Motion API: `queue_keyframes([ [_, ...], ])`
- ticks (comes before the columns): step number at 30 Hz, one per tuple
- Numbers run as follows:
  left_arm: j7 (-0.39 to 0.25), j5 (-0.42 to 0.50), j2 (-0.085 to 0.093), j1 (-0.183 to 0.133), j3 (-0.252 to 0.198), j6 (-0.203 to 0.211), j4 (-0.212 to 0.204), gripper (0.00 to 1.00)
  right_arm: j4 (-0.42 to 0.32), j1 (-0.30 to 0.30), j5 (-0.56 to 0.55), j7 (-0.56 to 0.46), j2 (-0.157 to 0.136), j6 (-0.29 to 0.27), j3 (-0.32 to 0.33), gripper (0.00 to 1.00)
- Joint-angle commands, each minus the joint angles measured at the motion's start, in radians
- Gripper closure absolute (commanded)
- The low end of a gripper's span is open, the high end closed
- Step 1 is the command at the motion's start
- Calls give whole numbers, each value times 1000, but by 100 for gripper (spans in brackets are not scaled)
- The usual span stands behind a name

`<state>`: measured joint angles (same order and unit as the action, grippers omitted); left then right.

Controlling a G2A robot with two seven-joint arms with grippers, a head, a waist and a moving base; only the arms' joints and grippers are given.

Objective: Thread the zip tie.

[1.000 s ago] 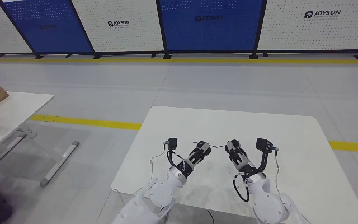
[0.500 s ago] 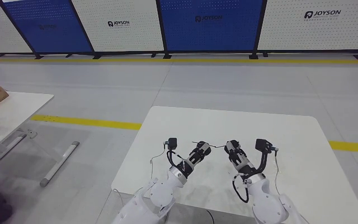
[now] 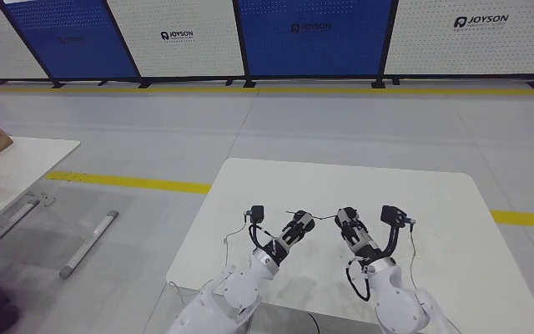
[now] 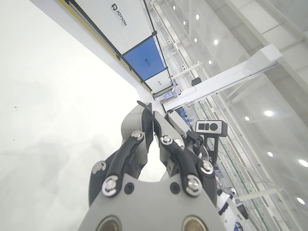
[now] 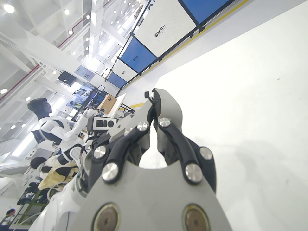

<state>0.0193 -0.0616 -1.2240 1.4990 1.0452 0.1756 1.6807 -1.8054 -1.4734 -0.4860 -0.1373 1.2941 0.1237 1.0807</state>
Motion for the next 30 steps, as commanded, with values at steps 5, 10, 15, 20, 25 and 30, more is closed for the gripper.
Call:
queue_keyframes([
  [5,0,0,0,0,0,0,0,100,2,4,-6,-5,3,7,-3,100],
  [10,0,0,0,0,0,0,0,100,-9,-5,-2,6,4,7,6,100],
  [15,0,0,0,0,0,0,0,100,-12,-12,-4,2,5,8,11,100],
  [20,0,0,0,0,0,0,0,100,-7,-8,-9,-2,8,14,5,100],
  [25,0,0,0,0,0,0,0,100,3,3,-10,-4,12,23,-3,100],
  [30,0,0,0,0,0,0,0,100,8,8,-8,-3,16,32,-8,100],
])
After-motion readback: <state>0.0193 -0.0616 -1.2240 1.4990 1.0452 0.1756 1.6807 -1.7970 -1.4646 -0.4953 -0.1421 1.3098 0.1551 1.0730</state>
